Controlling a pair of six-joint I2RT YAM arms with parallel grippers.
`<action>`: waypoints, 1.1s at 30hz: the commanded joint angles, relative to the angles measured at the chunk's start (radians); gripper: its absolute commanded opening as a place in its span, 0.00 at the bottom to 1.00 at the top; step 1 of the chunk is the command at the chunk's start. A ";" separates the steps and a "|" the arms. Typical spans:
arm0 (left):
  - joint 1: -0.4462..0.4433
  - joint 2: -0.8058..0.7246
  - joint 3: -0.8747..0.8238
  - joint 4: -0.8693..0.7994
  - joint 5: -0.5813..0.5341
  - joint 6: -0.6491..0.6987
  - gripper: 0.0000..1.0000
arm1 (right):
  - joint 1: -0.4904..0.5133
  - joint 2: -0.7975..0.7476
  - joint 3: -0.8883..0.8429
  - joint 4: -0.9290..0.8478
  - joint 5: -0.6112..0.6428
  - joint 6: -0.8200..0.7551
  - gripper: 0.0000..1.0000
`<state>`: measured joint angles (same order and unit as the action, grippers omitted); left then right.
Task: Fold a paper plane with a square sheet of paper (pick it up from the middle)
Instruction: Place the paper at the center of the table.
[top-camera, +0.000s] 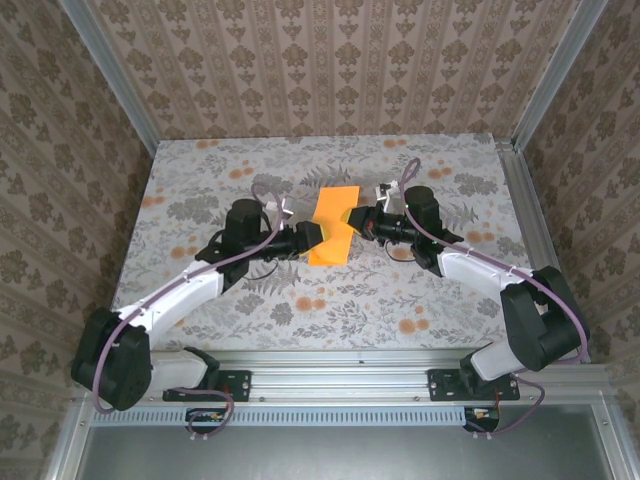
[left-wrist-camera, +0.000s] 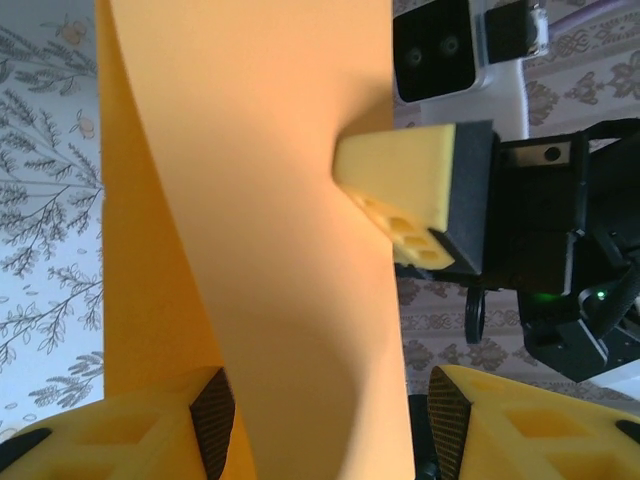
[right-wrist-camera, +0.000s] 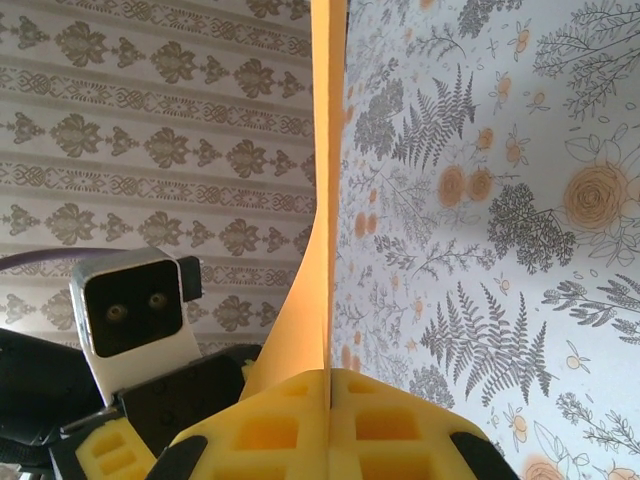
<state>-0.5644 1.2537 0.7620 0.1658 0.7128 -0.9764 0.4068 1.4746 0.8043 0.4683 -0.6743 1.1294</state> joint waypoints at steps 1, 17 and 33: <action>0.013 0.016 0.047 0.010 0.042 0.020 0.57 | 0.009 0.002 -0.008 0.029 -0.042 -0.002 0.00; 0.029 0.009 0.046 -0.105 0.051 0.074 0.38 | 0.004 0.015 0.007 0.009 -0.027 -0.021 0.00; 0.026 -0.020 -0.045 -0.203 0.032 0.123 0.02 | 0.016 0.093 0.015 0.059 -0.014 -0.007 0.00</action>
<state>-0.5415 1.2369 0.7368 -0.0017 0.7406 -0.8898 0.4183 1.5398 0.8043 0.4763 -0.7040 1.1255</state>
